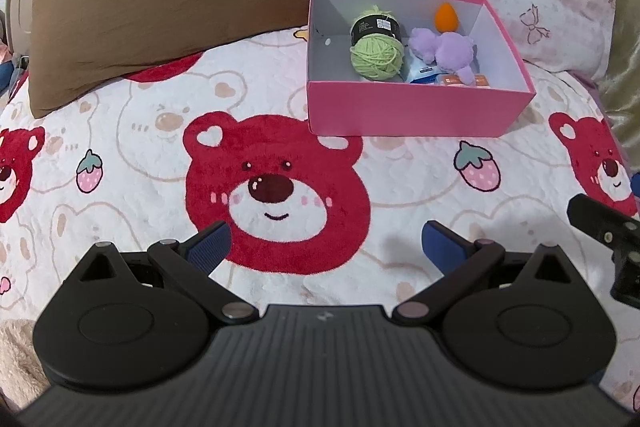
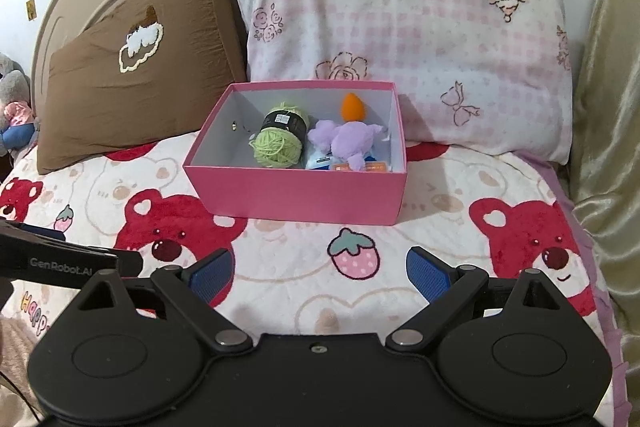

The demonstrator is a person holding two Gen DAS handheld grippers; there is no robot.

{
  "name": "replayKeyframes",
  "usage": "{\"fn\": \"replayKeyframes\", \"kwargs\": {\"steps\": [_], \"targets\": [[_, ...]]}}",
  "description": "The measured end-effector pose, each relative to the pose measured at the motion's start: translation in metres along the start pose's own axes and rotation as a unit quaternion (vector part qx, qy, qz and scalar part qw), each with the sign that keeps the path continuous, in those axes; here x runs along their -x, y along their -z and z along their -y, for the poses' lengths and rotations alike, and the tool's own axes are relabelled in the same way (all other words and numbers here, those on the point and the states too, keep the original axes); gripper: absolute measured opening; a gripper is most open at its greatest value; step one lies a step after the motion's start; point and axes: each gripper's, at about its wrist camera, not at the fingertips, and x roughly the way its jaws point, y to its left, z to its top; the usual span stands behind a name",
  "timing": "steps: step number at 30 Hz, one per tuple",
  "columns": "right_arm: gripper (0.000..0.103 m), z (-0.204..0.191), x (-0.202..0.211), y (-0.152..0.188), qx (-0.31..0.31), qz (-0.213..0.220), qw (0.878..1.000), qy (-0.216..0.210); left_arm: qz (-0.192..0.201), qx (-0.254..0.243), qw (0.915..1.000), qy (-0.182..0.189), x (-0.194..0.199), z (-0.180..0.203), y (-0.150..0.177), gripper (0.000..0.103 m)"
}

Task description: Organize objects

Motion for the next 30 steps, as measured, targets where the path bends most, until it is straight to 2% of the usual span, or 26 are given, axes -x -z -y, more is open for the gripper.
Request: {"fn": "replayKeyframes", "kwargs": {"steps": [9,17,30], "targets": [[0.096,-0.002,0.005,-0.001,-0.004,0.000,1.000,0.013,-0.012,-0.004,0.9999,0.002,-0.002,0.002,0.002,0.103],[0.096,0.010,0.004,-0.001,-0.053,-0.015,0.998,-0.022,-0.001,-0.010,0.9999,-0.012,0.001,0.003,0.005,0.103],[0.096,0.003,0.003,-0.001,-0.027,-0.023,0.999,-0.009,-0.007,-0.007,0.9999,-0.011,0.004,0.000,0.009,0.103]]}}
